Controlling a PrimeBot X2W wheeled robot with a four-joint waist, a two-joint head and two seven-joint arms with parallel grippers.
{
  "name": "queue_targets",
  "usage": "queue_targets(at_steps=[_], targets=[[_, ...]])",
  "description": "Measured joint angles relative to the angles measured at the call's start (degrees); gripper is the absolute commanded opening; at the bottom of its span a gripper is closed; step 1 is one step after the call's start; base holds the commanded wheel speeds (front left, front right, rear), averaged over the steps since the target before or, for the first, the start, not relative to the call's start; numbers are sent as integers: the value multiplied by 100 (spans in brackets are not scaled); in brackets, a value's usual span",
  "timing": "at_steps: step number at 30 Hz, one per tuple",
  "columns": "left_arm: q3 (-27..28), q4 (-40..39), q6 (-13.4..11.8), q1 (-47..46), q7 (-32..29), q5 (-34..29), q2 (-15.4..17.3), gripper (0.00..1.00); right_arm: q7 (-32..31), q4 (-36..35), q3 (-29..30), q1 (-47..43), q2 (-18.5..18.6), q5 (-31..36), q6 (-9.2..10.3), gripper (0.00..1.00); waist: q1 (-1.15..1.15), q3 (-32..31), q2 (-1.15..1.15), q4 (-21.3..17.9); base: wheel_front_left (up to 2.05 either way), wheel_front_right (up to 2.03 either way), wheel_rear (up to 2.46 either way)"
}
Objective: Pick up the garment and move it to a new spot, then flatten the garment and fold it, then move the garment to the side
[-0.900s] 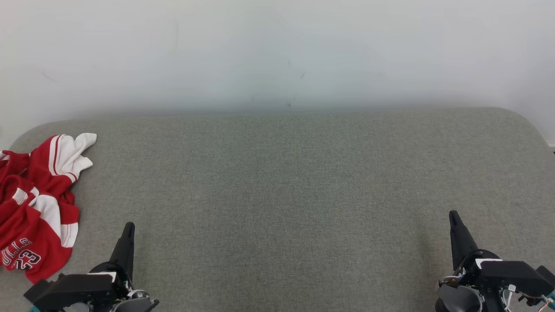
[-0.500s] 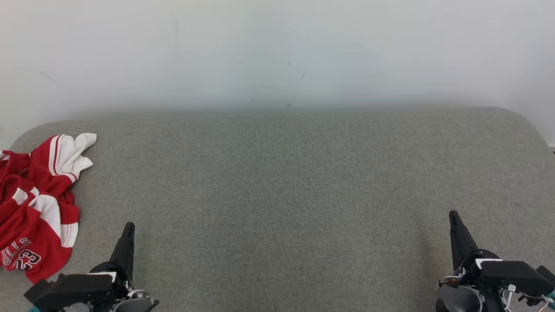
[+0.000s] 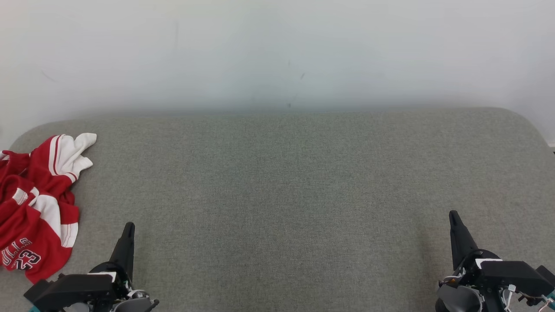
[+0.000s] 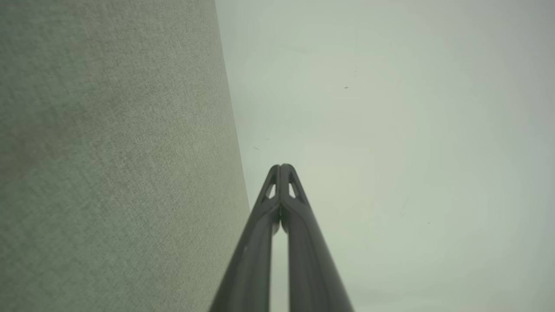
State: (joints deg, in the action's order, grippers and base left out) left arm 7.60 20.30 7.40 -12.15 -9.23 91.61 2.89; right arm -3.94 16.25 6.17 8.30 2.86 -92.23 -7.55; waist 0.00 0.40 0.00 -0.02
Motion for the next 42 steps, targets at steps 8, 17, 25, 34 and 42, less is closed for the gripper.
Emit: queue_targets(at_steps=[8,17,25,34,42], targets=[[-12,226,-9,233,9,0,-58,100,0,238,-14,-218,-22,0,0,100,0,0,0,0,0,0,0],[-70,96,-10,402,279,-90,-63,100,208,142,-247,-279,-29,33,0,100,0,-28,0,-7,0,0,0],[-58,-78,-10,530,524,-543,-62,100,402,56,-387,-281,-29,387,0,100,0,-47,0,-10,0,0,0],[-133,-291,-63,641,768,-1395,-58,100,594,20,-506,-319,-27,970,0,100,0,-65,0,-9,0,0,0],[-343,-464,-163,756,949,-2369,-56,100,745,89,-616,-329,-26,1675,0,100,0,-79,0,-10,0,0,0]])
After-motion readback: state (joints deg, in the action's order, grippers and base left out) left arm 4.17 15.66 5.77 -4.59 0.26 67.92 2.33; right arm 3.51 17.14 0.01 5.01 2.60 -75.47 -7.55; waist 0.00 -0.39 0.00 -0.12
